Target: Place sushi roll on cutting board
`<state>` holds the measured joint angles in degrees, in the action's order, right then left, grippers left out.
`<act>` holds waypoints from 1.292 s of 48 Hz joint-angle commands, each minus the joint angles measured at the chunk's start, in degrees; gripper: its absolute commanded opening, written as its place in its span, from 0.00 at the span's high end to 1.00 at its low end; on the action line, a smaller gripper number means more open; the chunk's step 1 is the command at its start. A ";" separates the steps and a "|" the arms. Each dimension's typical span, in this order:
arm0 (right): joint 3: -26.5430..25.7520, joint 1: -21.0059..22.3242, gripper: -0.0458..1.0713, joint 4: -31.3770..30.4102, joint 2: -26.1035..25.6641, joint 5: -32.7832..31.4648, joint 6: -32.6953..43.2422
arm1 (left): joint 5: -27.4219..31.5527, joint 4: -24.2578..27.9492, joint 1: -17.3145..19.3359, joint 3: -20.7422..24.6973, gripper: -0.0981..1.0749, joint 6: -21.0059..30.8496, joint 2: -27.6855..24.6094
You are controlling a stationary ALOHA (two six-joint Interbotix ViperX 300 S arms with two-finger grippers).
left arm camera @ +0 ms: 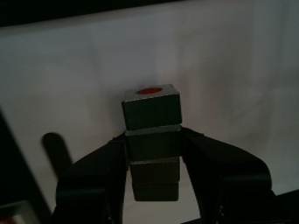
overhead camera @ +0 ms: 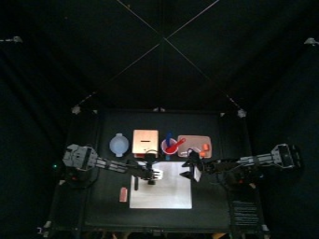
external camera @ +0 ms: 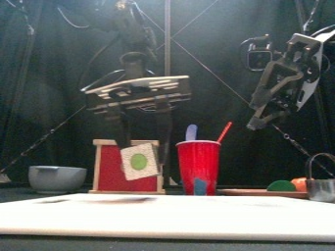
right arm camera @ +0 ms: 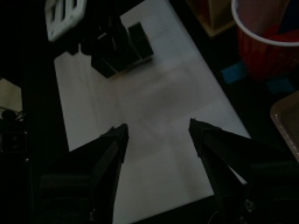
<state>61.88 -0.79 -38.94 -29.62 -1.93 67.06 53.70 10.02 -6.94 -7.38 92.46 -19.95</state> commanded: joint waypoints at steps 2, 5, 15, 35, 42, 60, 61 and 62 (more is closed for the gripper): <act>-0.09 -0.09 0.15 0.09 -1.14 0.00 0.00 | -0.26 -1.05 0.70 4.31 0.28 -1.76 -0.62; 0.18 -0.09 0.15 0.09 -1.14 0.09 -0.09 | -0.26 -1.67 0.88 5.27 0.28 -2.55 -1.23; 0.62 -0.09 0.15 0.00 -1.23 0.09 -0.09 | -0.26 -2.90 1.14 8.44 0.24 -2.02 -3.34; 1.32 -0.09 0.15 0.09 -2.81 0.09 -0.18 | 5.27 -4.57 1.14 11.78 0.04 -1.41 -5.01; 1.49 -0.18 0.15 0.09 -3.34 0.00 0.00 | 8.09 -1.85 1.23 12.22 0.04 -2.72 -3.34; 1.41 0.00 0.15 0.44 -4.48 0.00 0.35 | 3.96 5.01 1.23 11.34 0.04 -15.82 4.92; 1.41 0.00 0.15 0.62 -4.48 0.09 0.35 | 3.43 5.62 1.14 11.34 0.04 -16.70 5.27; 1.41 0.00 0.15 0.88 -4.57 0.09 0.26 | 2.81 6.42 1.05 11.25 0.04 -17.75 5.63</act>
<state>63.98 -0.88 -38.58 -33.49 -2.02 67.32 58.01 14.41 -5.89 2.55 76.46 -17.40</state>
